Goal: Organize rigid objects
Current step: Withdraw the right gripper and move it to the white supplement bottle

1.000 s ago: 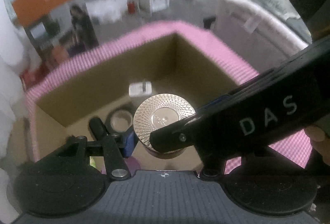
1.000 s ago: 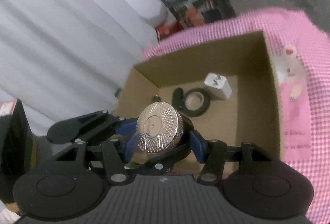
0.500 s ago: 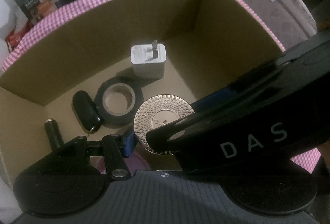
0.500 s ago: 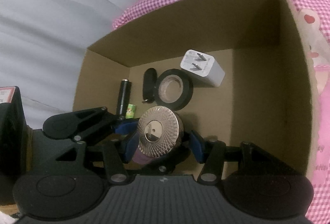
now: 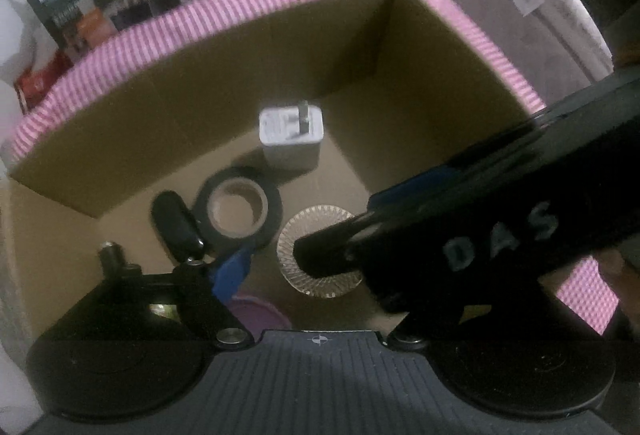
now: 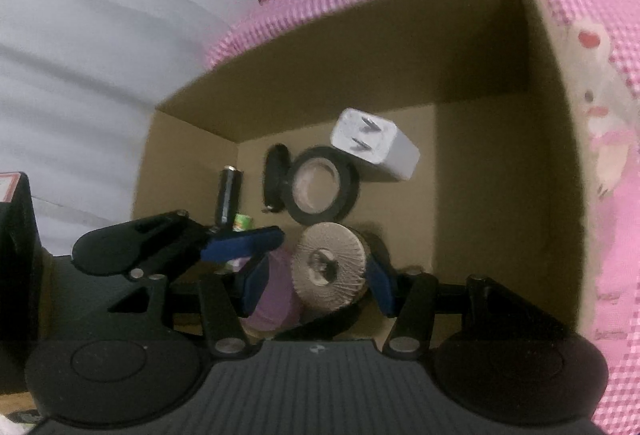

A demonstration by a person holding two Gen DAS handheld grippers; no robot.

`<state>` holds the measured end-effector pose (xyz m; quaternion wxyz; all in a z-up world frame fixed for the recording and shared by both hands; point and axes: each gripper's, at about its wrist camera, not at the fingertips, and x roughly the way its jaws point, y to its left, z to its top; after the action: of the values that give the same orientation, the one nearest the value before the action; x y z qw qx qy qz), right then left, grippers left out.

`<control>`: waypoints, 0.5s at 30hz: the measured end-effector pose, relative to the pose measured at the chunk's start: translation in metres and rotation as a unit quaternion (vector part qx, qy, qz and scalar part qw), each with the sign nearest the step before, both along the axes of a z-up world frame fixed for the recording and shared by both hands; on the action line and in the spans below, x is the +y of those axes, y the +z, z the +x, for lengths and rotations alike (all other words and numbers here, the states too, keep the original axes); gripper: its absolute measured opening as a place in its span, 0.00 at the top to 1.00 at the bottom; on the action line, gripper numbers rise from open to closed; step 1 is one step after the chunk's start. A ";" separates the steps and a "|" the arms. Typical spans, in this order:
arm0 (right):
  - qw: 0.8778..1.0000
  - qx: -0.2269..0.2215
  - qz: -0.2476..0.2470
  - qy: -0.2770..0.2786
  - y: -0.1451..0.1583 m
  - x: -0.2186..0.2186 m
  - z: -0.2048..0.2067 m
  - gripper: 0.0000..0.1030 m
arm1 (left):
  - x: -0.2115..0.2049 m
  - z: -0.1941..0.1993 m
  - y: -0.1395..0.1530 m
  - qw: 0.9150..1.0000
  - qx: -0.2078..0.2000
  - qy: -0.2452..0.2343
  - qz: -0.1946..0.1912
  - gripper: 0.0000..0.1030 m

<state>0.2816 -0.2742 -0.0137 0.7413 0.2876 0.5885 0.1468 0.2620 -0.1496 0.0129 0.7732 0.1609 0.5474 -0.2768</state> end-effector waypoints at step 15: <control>0.980 -0.190 0.026 -0.044 0.121 -0.008 -0.136 0.23 | 0.092 -0.110 0.096 0.981 -0.130 0.068 -0.123 0.09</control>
<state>0.1451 -0.2826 0.1073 0.8379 0.2988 0.4194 0.1811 0.1523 -0.0581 0.1084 0.8686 0.0612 0.4138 -0.2658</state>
